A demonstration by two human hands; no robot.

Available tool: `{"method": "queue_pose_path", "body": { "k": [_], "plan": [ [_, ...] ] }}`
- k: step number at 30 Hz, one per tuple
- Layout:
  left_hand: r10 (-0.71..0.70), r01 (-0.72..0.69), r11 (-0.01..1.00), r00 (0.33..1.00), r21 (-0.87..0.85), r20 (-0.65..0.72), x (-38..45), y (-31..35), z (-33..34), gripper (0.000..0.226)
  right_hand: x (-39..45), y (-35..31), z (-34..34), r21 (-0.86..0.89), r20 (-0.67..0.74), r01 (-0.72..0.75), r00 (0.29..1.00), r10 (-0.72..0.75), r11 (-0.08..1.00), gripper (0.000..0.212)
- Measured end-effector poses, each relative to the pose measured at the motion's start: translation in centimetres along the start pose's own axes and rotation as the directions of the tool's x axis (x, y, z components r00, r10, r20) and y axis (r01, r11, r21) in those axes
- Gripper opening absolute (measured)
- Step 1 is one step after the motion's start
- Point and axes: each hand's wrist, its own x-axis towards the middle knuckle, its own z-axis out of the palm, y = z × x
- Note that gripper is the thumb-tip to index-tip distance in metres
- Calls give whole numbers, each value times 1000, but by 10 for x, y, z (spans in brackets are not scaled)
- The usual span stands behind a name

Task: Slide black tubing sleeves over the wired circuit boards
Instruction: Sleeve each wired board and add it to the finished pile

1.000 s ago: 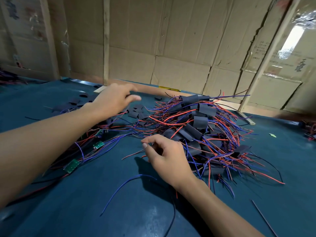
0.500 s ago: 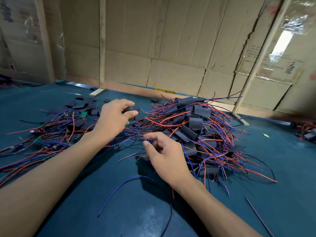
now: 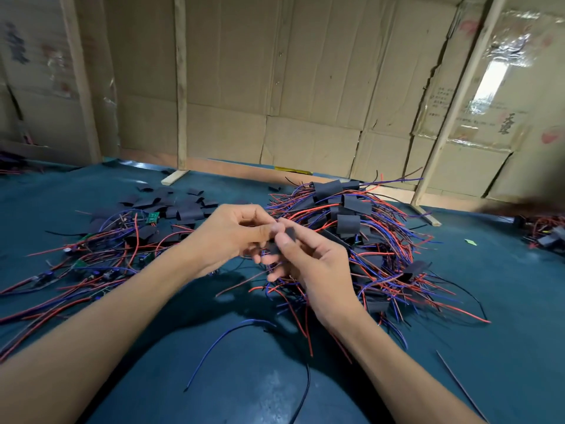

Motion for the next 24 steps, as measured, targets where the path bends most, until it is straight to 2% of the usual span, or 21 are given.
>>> {"method": "queue_pose_path", "body": {
  "k": [1, 3, 5, 6, 7, 8, 9, 10, 11, 12, 17, 24],
  "plan": [
    [-26, 26, 999, 1000, -21, -3, 0, 4, -1, 18, 0, -1, 0, 24, 22, -2, 1000, 1, 1000, 31],
    [-47, 49, 997, 999, 62, -25, -2, 12, -4, 21, 2, -3, 2, 35, 47, -2, 999, 0, 999, 35],
    [-12, 44, 945, 995, 325, -100, -7, 18, -14, 14, 4, -5, 3, 51, 19, -18, 1000, 17, 999, 30],
    [22, 65, 846, 987, 529, -157, -12, 21, -24, 15, 4, -6, 3, 59, -7, -22, 1000, 23, 998, 27],
    [40, 119, 671, 980, 732, -196, -17, 24, -37, 20, 5, -7, 2, 59, -31, -19, 999, 21, 998, 25],
    [-10, 195, 457, 977, 868, -214, -24, 27, -51, 30, 5, -8, 2, 55, -49, -16, 999, 19, 998, 22],
    [-146, 268, 253, 960, 930, -238, -31, 30, -63, 42, 6, -7, 1, 54, -64, -14, 998, 18, 998, 17],
    [-304, 312, 81, 912, 947, -275, -38, 32, -72, 54, 6, -7, 1, 53, -75, -13, 997, 17, 998, 11],
    [-426, 326, -36, 850, 945, -309, -44, 32, -78, 62, 6, -6, 0, 50, -86, -15, 996, 20, 999, 7],
    [-486, 328, -82, 811, 941, -325, -49, 30, -82, 64, 6, -5, 0, 45, -100, -21, 995, 26, 999, 5],
    [-388, 388, 46, 856, 921, -342, -53, 28, -87, 44, 4, -4, -1, 0, -170, -35, 985, 35, 999, 12],
    [-313, 386, 49, 882, 921, -353, -44, 43, -89, 28, 5, -4, -4, -40, -207, -47, 978, 38, 998, 22]
  ]
}}
